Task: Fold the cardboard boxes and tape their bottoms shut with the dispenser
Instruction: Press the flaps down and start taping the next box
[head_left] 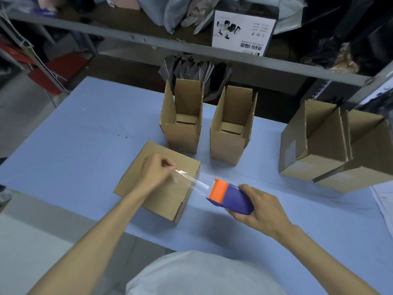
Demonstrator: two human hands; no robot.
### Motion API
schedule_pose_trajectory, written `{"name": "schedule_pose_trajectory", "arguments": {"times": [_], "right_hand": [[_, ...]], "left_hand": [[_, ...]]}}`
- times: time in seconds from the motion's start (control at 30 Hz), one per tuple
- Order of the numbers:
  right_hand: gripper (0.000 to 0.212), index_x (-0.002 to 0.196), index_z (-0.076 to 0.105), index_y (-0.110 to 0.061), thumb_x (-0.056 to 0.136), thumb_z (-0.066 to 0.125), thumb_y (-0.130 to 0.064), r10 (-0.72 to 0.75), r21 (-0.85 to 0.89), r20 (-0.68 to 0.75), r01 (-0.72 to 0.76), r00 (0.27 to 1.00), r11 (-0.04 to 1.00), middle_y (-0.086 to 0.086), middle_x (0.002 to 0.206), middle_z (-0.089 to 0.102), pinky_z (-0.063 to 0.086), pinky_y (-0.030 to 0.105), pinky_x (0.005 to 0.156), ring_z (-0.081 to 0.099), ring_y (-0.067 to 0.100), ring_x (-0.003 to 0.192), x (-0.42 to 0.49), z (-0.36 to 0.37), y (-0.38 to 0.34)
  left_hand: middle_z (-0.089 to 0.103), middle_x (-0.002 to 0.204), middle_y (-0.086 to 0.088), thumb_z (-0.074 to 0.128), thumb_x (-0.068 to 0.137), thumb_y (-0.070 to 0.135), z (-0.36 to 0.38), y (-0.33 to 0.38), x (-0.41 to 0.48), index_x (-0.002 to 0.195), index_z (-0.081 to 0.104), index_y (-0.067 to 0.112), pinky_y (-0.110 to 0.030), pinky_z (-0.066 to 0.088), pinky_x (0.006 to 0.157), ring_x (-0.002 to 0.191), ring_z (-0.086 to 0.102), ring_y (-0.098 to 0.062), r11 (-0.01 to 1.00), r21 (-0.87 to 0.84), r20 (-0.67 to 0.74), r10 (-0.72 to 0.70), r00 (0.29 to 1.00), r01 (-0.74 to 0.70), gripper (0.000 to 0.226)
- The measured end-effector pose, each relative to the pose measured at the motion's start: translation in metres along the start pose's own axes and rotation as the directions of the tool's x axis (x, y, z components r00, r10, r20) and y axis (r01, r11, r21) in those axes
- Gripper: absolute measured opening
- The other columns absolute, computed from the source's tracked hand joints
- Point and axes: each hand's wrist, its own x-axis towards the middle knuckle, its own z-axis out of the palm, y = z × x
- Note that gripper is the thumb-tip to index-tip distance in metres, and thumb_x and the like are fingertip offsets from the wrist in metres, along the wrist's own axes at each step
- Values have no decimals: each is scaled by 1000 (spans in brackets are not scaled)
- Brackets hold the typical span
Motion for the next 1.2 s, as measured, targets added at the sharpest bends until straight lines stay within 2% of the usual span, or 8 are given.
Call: {"name": "schedule_pose_trajectory", "arguments": {"times": [0.1,0.27,0.43,0.67,0.73,0.87,0.97,1.2], "right_hand": [[51,100,50,-29,67,71,-62,27,-18,-8,-27,1000,999,-14,79,57,33,23,53,43,12,61,-3,-3,7],[57,95,50,-28,64,67,-72,38,-37,-10,-38,999,999,-16,71,50,23,12,49,40,12,59,6,1,9],[50,97,52,-30,65,60,-68,40,-52,5,-40,999,998,-12,74,59,28,24,50,41,14,60,12,10,13],[46,99,55,-33,66,69,-62,55,-19,17,-55,998,998,-13,75,61,27,13,50,44,13,61,21,14,14],[46,100,57,-33,65,69,-62,47,-13,12,-47,999,999,-13,76,63,27,11,51,45,12,61,24,13,13],[50,107,60,-31,67,71,-60,21,-14,25,-21,999,1000,-12,83,67,29,11,52,57,15,67,27,13,12],[50,109,59,-31,69,70,-60,24,-17,51,-23,998,1000,-12,86,67,28,11,53,54,12,68,29,15,10],[49,107,56,-27,72,67,-59,27,-48,112,-22,993,999,-6,88,68,47,26,61,59,17,75,36,19,8]], "left_hand": [[66,70,8,66,83,9,-7,-2,3,65,66,24,-19,41,56,66,58,-7,998,70,102,-2,995,-5,24],[69,68,5,65,80,10,6,-6,-3,71,70,18,-29,52,65,69,66,-15,1000,12,75,-14,997,13,13],[66,69,8,74,80,14,16,-9,-5,74,70,21,-22,48,66,65,58,-4,998,37,0,44,999,-44,10],[64,72,11,71,83,14,18,-11,-4,86,74,17,-9,42,62,66,57,-1,993,48,-86,113,990,-109,6],[67,76,5,71,83,14,18,-14,-3,91,75,17,-17,48,67,68,59,-6,992,58,-97,115,989,-110,9],[66,79,1,73,83,19,15,-21,-1,120,67,19,-32,52,83,76,60,-16,994,83,-70,79,994,-73,38],[66,77,2,74,82,20,18,-22,-2,124,63,17,-35,52,83,79,64,-19,994,89,-65,65,996,-59,43],[71,88,-4,71,85,23,23,-16,-4,133,45,14,-39,48,77,92,63,-30,964,257,-92,87,992,-61,55]]}}
